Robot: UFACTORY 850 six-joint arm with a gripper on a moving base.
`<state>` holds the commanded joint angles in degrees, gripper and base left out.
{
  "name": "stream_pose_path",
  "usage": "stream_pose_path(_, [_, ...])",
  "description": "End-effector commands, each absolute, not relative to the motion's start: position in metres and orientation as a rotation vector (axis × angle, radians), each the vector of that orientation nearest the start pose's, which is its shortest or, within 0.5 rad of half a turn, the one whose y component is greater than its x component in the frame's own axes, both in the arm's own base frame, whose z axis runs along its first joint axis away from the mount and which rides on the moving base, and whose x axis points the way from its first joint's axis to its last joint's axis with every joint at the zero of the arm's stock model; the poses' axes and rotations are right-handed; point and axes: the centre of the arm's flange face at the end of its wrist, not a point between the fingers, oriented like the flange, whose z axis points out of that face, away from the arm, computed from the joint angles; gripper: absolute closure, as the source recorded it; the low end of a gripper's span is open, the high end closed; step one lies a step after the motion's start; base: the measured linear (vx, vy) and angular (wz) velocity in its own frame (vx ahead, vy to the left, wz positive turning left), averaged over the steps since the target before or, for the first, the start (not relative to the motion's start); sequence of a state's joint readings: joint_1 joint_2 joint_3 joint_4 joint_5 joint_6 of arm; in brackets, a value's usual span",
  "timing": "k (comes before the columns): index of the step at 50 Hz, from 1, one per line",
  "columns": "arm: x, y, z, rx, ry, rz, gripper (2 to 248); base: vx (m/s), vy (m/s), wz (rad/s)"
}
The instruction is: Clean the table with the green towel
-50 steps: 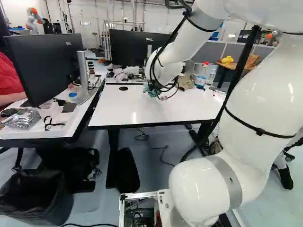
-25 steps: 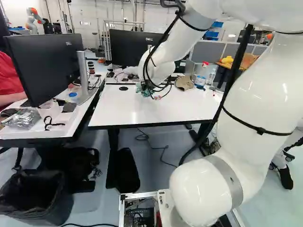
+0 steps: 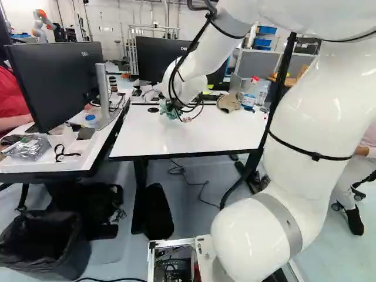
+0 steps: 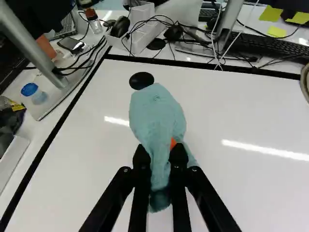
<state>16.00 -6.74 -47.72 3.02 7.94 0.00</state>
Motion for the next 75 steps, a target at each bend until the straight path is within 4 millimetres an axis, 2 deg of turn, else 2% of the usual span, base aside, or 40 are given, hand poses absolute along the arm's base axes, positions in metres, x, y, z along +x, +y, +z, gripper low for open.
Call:
stream_pose_path(10, [0.490, 0.156, 0.468, -2.716, -0.345, -1.226, 202, 0.000, 0.000, 0.000])
stream_pose_path(23, [0.494, 0.169, 0.454, -2.723, -0.377, -1.189, 202, 0.000, 0.000, 0.000])
stream_pose_path(46, [0.485, 0.180, 0.427, -2.749, -0.417, -1.112, 202, 0.000, 0.000, 0.000])
stream_pose_path(59, [0.489, 0.182, 0.412, -2.770, -0.421, -1.074, 202, 0.000, 0.000, 0.000])
stream_pose_path(75, [0.489, 0.182, 0.412, -2.770, -0.421, -1.074, 202, 0.000, 0.000, 0.000])
